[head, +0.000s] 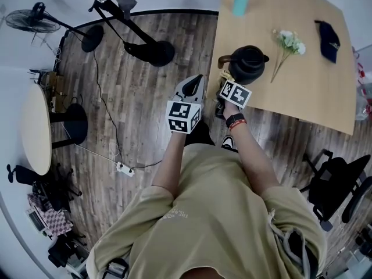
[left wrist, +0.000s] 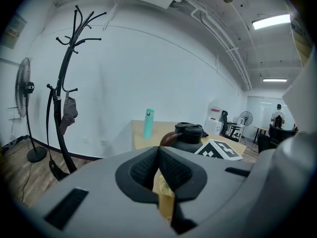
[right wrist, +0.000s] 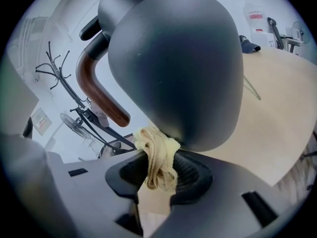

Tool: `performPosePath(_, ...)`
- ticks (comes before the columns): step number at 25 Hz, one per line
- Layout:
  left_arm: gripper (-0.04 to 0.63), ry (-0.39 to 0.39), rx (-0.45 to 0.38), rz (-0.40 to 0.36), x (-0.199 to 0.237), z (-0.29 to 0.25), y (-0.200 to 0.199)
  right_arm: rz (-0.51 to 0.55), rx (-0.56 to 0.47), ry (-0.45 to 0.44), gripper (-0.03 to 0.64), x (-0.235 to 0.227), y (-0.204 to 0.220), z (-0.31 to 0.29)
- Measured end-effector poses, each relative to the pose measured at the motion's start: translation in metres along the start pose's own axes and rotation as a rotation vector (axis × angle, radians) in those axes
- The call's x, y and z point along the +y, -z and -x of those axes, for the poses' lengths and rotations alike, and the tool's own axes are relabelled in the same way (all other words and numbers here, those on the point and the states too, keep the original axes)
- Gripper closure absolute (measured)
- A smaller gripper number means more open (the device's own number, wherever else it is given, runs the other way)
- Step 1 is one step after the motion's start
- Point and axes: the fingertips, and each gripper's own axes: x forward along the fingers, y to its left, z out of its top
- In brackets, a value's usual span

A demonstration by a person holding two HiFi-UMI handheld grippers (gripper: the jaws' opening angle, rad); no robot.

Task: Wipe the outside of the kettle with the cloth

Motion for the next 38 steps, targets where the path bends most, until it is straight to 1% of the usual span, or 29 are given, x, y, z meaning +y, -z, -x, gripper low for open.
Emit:
performPosePath(9,0.574,0.016,0.001,-0.008,-0.013,-0.003,0.0,0.017,0.007,-0.013,0.479,-0.008,0.004,0.011)
performPosePath(14,0.574,0.022,-0.003,-0.01,-0.019,-0.006,-0.002,0.061,0.0,-0.016,0.479,-0.016,0.005,0.018)
performPosePath(23,0.574,0.037,-0.002,-0.009,-0.032,-0.013,-0.002,0.104,0.003,-0.014,0.479,-0.034,0.008,0.035)
performPosePath(38,0.574,0.077,0.006,-0.006,-0.06,-0.031,0.001,0.175,-0.013,0.04,0.479,-0.073,0.002,0.058)
